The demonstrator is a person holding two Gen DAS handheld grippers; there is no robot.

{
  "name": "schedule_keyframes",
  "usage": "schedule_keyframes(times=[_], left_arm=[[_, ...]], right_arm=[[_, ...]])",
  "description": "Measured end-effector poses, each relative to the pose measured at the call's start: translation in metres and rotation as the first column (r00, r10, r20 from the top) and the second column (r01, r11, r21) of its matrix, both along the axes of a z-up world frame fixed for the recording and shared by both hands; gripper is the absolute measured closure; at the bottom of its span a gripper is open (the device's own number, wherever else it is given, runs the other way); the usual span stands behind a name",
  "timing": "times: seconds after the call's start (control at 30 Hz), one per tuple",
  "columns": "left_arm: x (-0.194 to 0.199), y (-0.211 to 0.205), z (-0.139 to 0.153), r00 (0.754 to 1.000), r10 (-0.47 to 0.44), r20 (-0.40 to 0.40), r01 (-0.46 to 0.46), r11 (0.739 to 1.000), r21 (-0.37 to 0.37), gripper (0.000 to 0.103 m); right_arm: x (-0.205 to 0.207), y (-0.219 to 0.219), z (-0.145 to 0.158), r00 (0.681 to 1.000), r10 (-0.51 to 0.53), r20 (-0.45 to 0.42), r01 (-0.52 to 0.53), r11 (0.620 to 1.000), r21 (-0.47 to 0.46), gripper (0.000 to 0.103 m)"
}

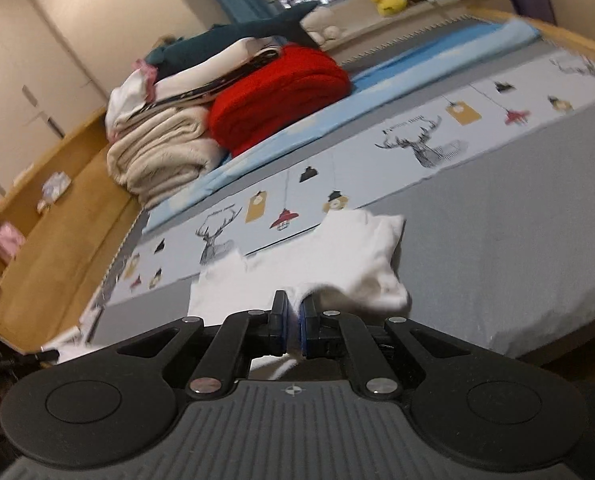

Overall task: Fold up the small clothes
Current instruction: 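Lift the hem with both tools and fold it toward the collar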

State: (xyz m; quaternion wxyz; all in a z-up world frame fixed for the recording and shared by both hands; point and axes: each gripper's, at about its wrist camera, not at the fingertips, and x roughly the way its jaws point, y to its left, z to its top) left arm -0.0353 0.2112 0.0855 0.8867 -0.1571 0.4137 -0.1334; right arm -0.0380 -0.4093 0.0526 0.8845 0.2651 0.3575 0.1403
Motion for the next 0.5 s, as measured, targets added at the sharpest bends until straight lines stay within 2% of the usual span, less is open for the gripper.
schedule_keyframes(times=[0.07, 0.13, 0.2, 0.27, 0.37, 0.5], left_arm=[[0.029, -0.001, -0.009, 1.000, 0.013, -0.019, -0.013, 1.000, -0.001, 0.097], [0.062, -0.006, -0.015, 1.000, 0.007, -0.020, -0.007, 1.000, 0.020, 0.097], [0.101, -0.007, -0.024, 1.000, 0.006, -0.023, -0.006, 0.999, 0.032, 0.097], [0.140, -0.005, -0.039, 0.999, 0.016, -0.039, -0.014, 0.999, 0.049, 0.097], [0.194, 0.000, -0.072, 0.996, 0.031, -0.083, -0.025, 0.997, 0.068, 0.097], [0.220, 0.007, -0.126, 0.988, 0.059, -0.141, -0.051, 0.997, 0.059, 0.097]], right_arm=[[0.022, 0.001, -0.010, 0.999, -0.024, -0.041, 0.024, 1.000, -0.011, 0.098], [0.048, 0.008, -0.018, 0.999, -0.015, -0.044, 0.014, 0.999, -0.036, 0.098], [0.082, 0.014, -0.026, 0.998, -0.025, -0.066, 0.020, 0.996, -0.085, 0.098], [0.118, 0.015, -0.037, 0.995, -0.043, -0.094, 0.035, 0.995, -0.090, 0.098], [0.175, 0.016, -0.063, 0.983, -0.079, -0.167, 0.061, 0.992, -0.110, 0.098], [0.227, 0.028, -0.098, 0.977, -0.068, -0.201, 0.035, 0.986, -0.162, 0.098]])
